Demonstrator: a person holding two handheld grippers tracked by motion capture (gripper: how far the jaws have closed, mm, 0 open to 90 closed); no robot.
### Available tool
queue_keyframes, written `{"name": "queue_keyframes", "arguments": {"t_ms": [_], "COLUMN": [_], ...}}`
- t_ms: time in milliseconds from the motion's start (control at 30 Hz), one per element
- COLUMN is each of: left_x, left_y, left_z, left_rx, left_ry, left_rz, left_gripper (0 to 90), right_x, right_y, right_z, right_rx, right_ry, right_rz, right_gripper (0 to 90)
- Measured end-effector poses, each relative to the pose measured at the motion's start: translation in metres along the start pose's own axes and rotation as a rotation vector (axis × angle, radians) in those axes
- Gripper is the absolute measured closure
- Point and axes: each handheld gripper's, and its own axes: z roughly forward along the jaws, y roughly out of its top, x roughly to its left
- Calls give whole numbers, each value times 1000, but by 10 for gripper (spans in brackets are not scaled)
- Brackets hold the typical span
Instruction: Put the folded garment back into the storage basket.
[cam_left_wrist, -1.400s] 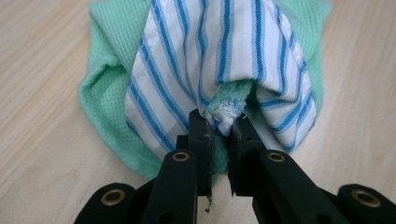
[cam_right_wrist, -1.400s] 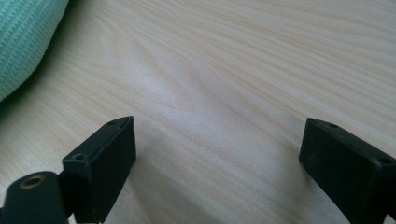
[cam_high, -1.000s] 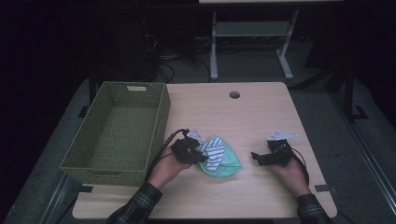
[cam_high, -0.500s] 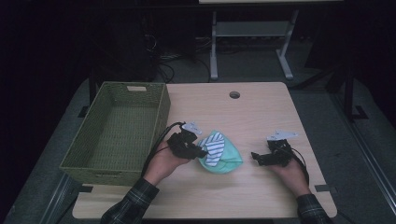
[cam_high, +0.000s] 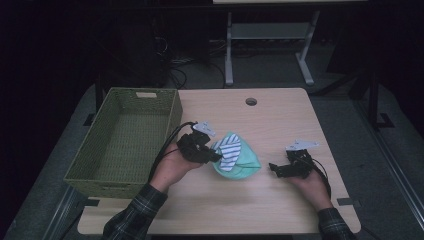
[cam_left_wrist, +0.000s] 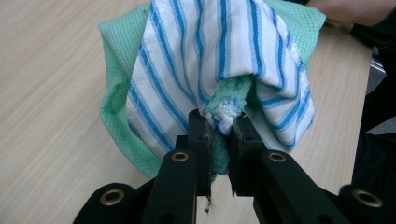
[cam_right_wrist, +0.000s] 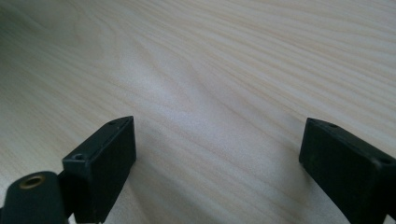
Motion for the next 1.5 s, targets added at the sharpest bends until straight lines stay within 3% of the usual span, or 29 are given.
{"name": "queue_keyframes", "arguments": {"t_ms": [767,1500], "left_x": [11,34], "left_y": [4,-10], "left_z": [-40,-94], "left_rx": [-16,-50], "left_ry": [47,166], "left_rz": [-12,-61], "left_gripper": [808,808], "right_x": [1,1], "right_y": [1,1], "right_z": [2,2], "right_rx": [18,17], "right_ry": [1,1], "right_rz": [3,2], "right_gripper": [29,29]}}
